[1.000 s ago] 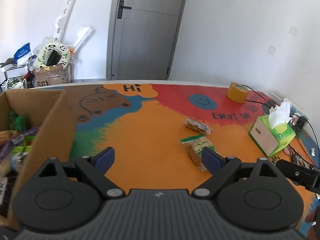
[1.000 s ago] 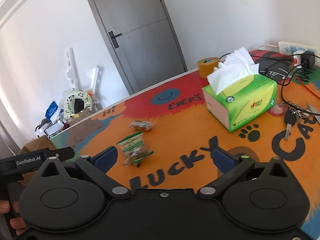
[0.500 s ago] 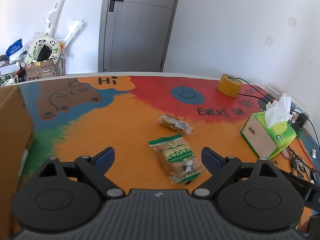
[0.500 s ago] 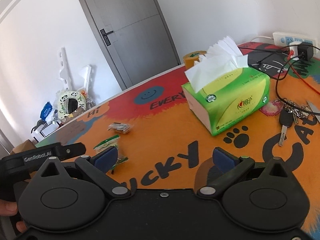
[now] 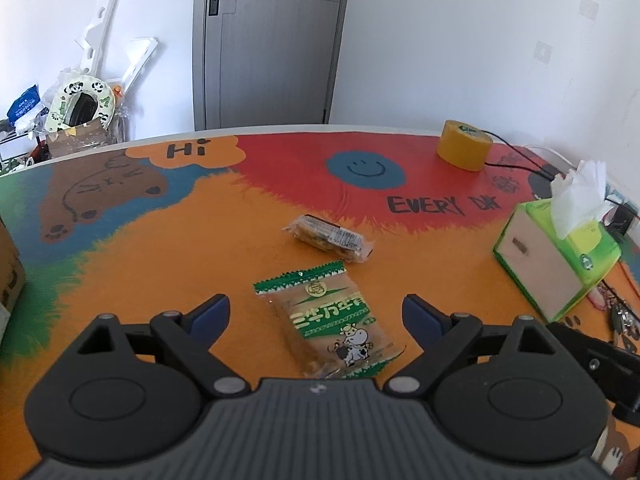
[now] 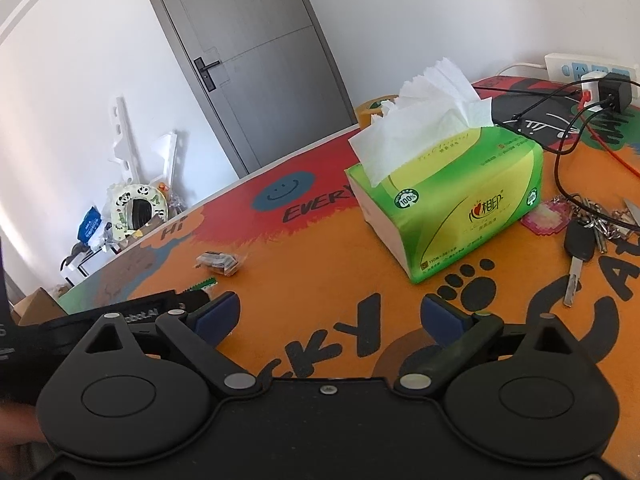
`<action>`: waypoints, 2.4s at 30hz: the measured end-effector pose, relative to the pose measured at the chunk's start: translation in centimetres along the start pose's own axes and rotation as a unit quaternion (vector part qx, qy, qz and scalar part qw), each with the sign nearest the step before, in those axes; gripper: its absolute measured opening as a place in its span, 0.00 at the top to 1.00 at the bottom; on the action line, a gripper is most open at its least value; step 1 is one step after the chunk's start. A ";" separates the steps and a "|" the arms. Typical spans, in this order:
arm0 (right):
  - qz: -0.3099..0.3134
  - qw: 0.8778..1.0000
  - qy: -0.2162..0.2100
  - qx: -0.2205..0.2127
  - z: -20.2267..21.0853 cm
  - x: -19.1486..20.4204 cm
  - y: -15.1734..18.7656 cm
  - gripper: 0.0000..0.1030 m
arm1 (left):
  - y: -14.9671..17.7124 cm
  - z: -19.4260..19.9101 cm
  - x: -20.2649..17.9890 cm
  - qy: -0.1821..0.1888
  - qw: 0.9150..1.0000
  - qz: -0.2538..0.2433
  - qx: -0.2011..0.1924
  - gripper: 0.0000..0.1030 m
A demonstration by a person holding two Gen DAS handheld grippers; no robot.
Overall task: Organize snacks
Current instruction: 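Grasp the green cow-print biscuit bag with left tool while right tool grasps the clear wrapped snack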
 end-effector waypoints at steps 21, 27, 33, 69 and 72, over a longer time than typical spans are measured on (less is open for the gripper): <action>0.032 0.999 -0.020 0.018 -3.5 3.6 -1.2 0.05 | -0.9 -0.8 3.6 0.003 1.000 -0.005 0.010 0.54; 0.049 0.998 -0.031 0.020 -4.6 5.5 -2.2 0.07 | -2.4 -0.1 5.5 0.004 1.000 0.007 -0.003 0.54; 0.073 0.996 -0.045 0.024 -6.7 7.9 -3.4 0.11 | -4.1 -0.1 7.4 -0.008 1.000 0.015 -0.018 0.54; 0.083 0.996 -0.020 0.038 -5.7 8.4 -2.5 0.81 | -3.3 3.4 8.3 0.031 0.999 0.033 -0.018 0.54; 0.071 0.997 -0.020 0.025 -3.9 8.5 -1.9 0.81 | -2.9 5.0 8.3 0.038 0.999 0.029 -0.026 0.54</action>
Point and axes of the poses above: each gripper's, at about its wrist camera, not at the fingertips, and z roughly against the way its jaws point, x to its left, y to its underside, the point moved 5 cm from there along -z, roughly the way its jaws point, and after that the axes turned 14 degrees about z, right-handed, at the moved point
